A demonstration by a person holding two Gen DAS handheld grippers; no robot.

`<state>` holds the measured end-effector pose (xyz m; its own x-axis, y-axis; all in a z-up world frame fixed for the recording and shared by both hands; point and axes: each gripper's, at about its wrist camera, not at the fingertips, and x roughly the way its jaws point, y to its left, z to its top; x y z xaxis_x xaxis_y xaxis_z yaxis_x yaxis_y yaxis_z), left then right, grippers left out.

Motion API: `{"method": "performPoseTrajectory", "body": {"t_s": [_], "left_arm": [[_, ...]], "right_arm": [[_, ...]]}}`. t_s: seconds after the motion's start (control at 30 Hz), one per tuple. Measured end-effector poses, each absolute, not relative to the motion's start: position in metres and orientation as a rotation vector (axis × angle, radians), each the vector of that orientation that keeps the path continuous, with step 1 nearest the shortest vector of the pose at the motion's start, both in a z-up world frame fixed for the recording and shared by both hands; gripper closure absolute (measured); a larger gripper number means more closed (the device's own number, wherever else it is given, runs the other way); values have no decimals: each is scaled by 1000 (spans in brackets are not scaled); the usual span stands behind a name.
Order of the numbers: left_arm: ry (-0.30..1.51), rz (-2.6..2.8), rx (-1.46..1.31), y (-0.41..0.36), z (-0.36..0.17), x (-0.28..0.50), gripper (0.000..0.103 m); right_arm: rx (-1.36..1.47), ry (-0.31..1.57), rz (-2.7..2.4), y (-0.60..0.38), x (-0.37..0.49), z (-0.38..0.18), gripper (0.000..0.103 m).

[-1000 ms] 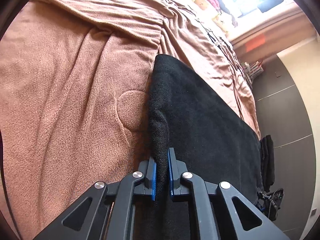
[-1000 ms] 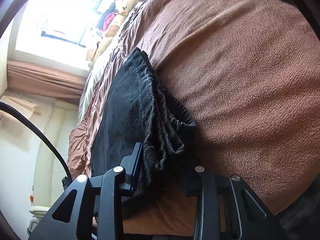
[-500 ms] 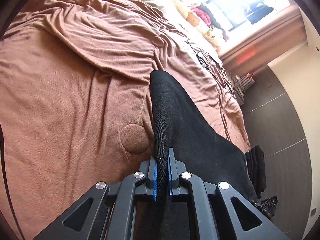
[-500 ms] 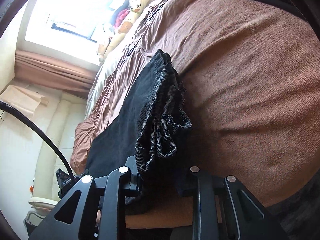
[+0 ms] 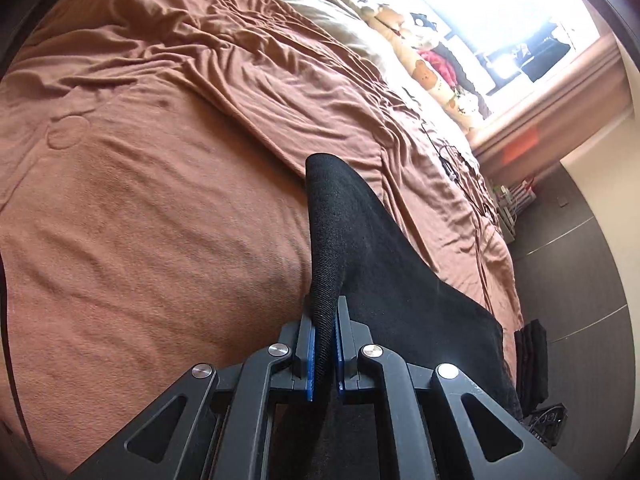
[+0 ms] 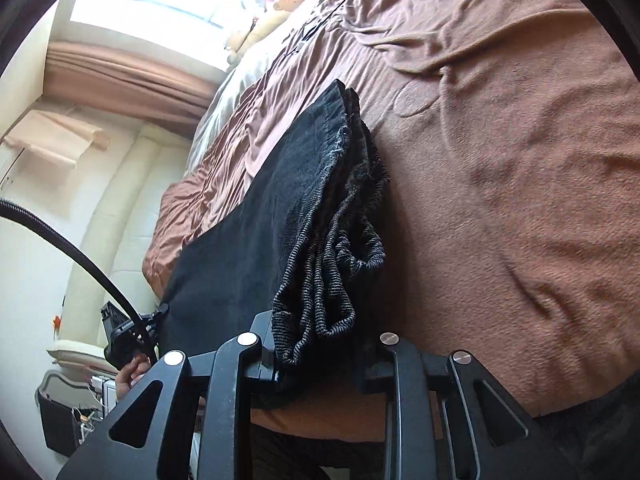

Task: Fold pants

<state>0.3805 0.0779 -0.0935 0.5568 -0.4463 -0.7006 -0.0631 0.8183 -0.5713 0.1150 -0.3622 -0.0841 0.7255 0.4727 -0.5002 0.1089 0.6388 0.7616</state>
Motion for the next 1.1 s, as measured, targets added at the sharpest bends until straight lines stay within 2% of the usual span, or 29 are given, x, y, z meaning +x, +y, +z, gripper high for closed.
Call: {"method": "performPoseTrajectory", "body": {"t_s": [0.37,0.47,0.5,0.6,0.63,0.7,0.77,0.87,1.1], "left_arm": [[943,-167,-608,145,-94,378,97],[996,-161,-616,148,-112,383,96],[1020,-149,-607,147,-120,382,95],[1056,-101,-586,148,-137,375,94],[1056,-102,-596,151,-141,371,93],[1058,-100,-618,155,-145,363,76],[1058,-95,-614,157,-146,353,66],[1047,-110,-625,158,-146,335,59],[1035,-109,-708,163,-155,295,58]], "right_arm": [[816,809,294,-320,162,-84,81],[762,848,233,-318,168,-89,81],[766,864,210,-321,171,-93,77],[825,878,199,-333,173,-106,74],[825,880,191,-336,173,-107,72],[795,878,172,-338,171,-103,68],[758,871,156,-343,167,-96,68],[689,846,124,-343,160,-82,68],[561,777,110,-324,159,-52,68]]}}
